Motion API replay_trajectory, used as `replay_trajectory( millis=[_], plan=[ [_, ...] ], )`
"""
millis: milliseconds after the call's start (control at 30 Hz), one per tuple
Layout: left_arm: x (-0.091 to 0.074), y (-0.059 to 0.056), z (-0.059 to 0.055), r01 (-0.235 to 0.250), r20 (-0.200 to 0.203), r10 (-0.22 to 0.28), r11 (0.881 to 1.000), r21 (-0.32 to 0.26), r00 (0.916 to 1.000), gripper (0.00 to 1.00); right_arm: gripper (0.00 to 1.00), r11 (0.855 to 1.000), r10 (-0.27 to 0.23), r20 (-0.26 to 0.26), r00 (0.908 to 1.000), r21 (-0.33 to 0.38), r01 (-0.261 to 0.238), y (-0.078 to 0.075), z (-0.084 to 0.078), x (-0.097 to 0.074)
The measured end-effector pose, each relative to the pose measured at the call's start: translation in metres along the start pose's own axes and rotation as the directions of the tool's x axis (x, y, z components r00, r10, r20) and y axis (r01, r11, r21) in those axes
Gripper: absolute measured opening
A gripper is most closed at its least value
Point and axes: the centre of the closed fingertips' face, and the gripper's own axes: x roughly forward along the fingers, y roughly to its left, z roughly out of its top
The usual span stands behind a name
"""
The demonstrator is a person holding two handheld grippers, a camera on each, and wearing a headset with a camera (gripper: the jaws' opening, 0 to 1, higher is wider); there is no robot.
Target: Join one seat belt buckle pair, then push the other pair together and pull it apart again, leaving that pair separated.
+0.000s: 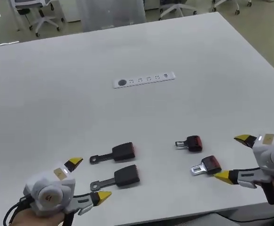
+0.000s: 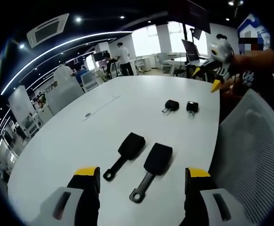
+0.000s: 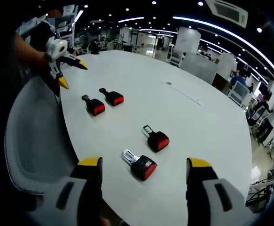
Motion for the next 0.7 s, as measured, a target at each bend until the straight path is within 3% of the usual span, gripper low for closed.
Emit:
replay_trajectory(
  millis=[300,433,700],
  plan=[
    [0.014,-0.005,0.003,0.03,-0.022,-0.029,0.998,0.055,0.9993,0.75,0.71,0.995,0.037,-0.042,0.9984,-0.096,-0.041,0.001,0.002,0.005],
    [0.026,-0.008,-0.005,0.064,-0.082,-0.054,0.991,0.118,0.9951,0.71,0.67,0.983,0.081,-0.09,0.9926,-0.158,-0.095,0.005,-0.004,0.011],
    [0.046,-0.011,-0.002,0.101,-0.14,-0.076,0.979,0.179,0.9872,0.65,0.59,0.952,0.134,-0.147,0.9801,-0.254,-0.168,0.008,-0.009,0.025]
  ],
)
